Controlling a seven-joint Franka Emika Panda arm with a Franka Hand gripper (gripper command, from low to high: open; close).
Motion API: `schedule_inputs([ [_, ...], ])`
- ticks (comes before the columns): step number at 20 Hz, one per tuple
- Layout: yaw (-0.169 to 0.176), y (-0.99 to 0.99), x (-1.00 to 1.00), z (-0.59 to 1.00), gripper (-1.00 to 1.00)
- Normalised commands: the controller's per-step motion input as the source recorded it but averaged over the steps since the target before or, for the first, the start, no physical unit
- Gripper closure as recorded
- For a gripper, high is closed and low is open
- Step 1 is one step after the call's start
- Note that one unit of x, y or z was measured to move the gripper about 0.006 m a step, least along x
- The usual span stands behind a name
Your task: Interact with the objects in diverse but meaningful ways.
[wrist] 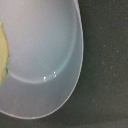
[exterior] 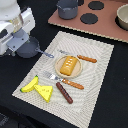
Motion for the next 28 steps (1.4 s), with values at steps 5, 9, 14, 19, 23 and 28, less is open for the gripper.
schedule_inputs([
  [5,-0.015,0.06,-0.31,-0.46,-1.0],
  [9,-0.002,0.12,-0.28,-0.44,-1.0],
  [14,0.0,0.25,-0.3,-0.33,-1.0],
  [19,0.0,0.32,-0.37,-0.25,-1.0],
  [23,0.0,0.28,-0.37,-0.28,-1.0],
  [28,0.0,0.25,-0.37,-0.29,1.0],
])
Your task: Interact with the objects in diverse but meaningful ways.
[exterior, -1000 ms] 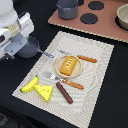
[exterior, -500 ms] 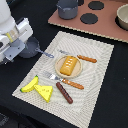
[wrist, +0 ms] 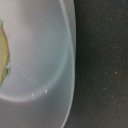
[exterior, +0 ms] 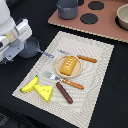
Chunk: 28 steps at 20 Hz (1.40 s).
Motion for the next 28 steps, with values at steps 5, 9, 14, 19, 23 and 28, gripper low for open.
schedule_inputs([
  [5,0.0,0.23,-0.37,-0.29,1.0],
  [9,0.0,0.23,-0.36,-0.29,1.0],
  [14,0.0,0.23,-0.33,-0.25,1.0],
  [19,0.0,0.22,-0.31,-0.23,1.0],
  [23,0.0,0.21,-0.28,-0.19,1.0],
  [28,0.0,0.21,-0.25,-0.17,1.0],
])
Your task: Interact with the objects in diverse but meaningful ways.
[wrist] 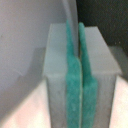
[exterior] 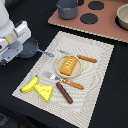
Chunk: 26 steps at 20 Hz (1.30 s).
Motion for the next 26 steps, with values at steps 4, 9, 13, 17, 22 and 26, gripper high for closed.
schedule_inputs([
  [4,0.0,0.31,-0.11,0.09,1.0],
  [9,0.0,0.55,0.05,0.88,1.0],
  [13,0.0,0.56,0.05,1.0,1.0],
  [17,0.007,0.42,0.29,0.68,1.0],
  [22,0.015,0.21,0.79,0.36,1.0],
  [26,0.012,0.06,0.92,0.21,1.0],
])
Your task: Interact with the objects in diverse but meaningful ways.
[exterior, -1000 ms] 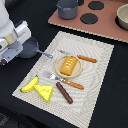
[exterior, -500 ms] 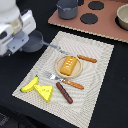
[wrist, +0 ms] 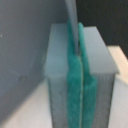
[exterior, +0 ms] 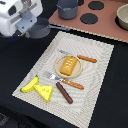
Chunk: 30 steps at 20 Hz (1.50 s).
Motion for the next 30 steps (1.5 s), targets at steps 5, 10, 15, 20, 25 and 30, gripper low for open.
schedule_inputs([
  [5,0.006,0.06,0.96,0.21,1.0],
  [10,0.0,0.09,1.0,0.25,1.0],
  [15,0.0,0.14,1.0,0.21,1.0],
  [20,0.006,0.32,0.94,0.13,1.0],
  [25,0.003,0.4,0.93,0.12,1.0],
  [30,0.002,0.41,0.94,0.13,1.0],
])
